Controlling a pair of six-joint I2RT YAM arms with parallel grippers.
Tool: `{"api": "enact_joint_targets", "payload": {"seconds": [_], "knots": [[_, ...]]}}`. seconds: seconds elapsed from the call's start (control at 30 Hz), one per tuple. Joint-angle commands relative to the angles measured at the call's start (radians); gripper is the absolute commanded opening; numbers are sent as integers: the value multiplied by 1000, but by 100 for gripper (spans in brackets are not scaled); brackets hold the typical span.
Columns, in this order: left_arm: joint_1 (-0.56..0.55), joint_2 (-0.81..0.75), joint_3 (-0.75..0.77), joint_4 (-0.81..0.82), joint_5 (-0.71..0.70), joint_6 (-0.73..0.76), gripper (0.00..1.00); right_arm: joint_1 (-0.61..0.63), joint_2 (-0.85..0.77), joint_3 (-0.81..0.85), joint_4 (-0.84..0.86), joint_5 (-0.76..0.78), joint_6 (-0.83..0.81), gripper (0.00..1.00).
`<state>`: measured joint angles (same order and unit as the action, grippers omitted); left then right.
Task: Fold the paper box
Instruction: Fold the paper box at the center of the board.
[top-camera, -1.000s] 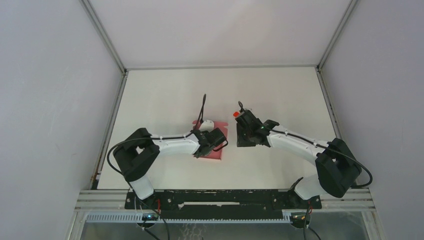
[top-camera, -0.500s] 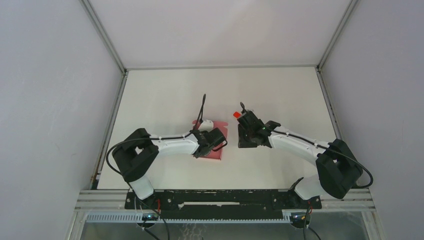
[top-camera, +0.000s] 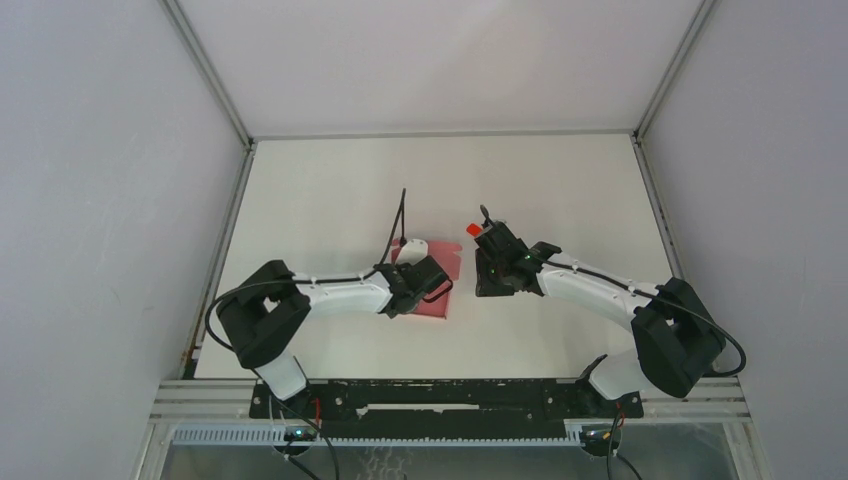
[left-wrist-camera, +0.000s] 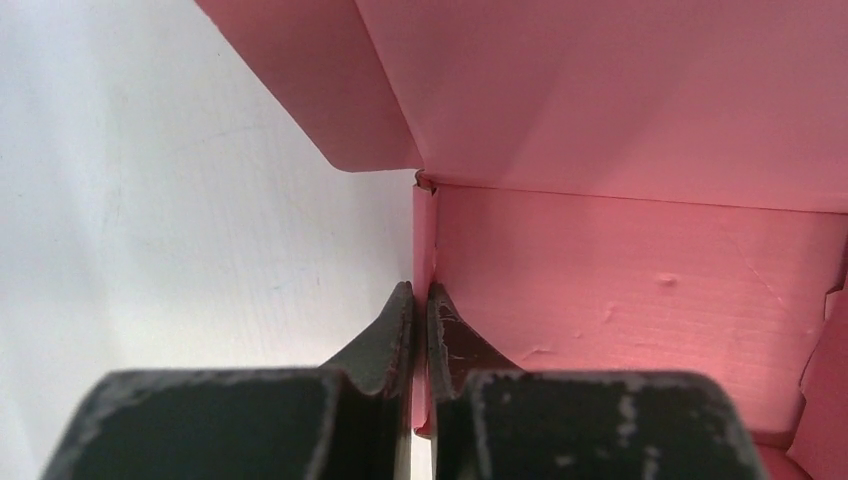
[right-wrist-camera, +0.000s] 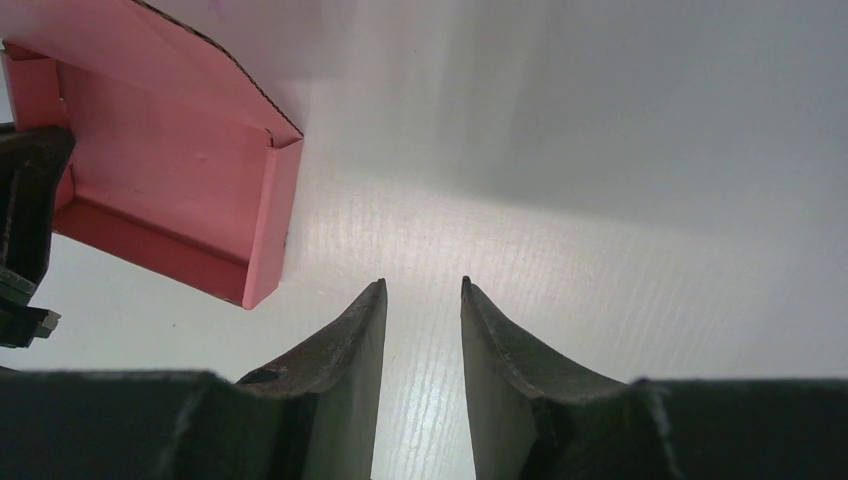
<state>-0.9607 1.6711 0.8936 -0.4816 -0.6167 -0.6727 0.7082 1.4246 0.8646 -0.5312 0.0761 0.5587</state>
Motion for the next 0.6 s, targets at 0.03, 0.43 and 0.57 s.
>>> {"api": "enact_joint_targets", "payload": {"seconds": [0.03,0.43,0.57], "knots": [[4,-35,-46,58,54,-1,9,-4,-30,-1,23,-1,-22,42],[35,-149,-96,97,94,22,35,-1,-18,-1,32,-16,-23,42],[36,-182,-104,131,116,41,36,-1,-14,-1,37,-21,-26,42]]}}
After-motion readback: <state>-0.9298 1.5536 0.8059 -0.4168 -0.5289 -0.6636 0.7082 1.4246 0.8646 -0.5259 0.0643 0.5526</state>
